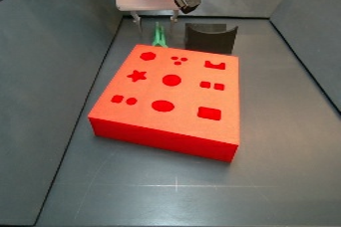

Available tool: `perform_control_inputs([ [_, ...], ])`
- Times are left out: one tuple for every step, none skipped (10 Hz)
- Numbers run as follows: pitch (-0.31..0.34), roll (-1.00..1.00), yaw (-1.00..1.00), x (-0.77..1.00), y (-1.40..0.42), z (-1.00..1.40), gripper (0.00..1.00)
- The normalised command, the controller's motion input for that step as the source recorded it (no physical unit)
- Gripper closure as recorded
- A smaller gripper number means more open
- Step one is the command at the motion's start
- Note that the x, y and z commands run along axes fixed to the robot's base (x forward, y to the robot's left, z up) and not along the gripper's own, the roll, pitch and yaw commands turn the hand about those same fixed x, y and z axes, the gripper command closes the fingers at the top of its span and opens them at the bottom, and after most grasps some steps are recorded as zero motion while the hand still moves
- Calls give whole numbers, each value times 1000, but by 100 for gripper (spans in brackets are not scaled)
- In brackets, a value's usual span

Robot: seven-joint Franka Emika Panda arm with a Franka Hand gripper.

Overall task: Pick up the 3 prong object. Move up. Place the 3 prong object on the fixture. Regrasp the 3 prong object. Move to above the board. Insert the 3 prong object.
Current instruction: Pick up the 3 prong object, then move up.

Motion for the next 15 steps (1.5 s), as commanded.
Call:
perform_control_inputs([
  [-50, 0, 0, -83, 0, -143, 0],
  [0, 0, 0, 0, 0, 0, 100],
  [0, 0, 0, 0, 0, 0, 100],
  [0, 0, 0, 0, 0, 0, 100],
  [0, 0, 0, 0, 0, 0, 100],
  [0, 0, 0, 0, 0, 0, 100],
  [0, 0, 0, 0, 0, 0, 100],
  [0, 0, 0, 0, 0, 0, 100],
  [0, 0, 0, 0, 0, 0, 100],
  [0, 0, 0, 0, 0, 0, 100],
  [0, 0, 0, 0, 0, 0, 100],
  [0, 0, 0, 0, 0, 0, 100],
  [0, 0, 0, 0, 0, 0, 100],
  [0, 0, 0, 0, 0, 0, 100],
  [0, 0, 0, 0, 0, 833, 100],
])
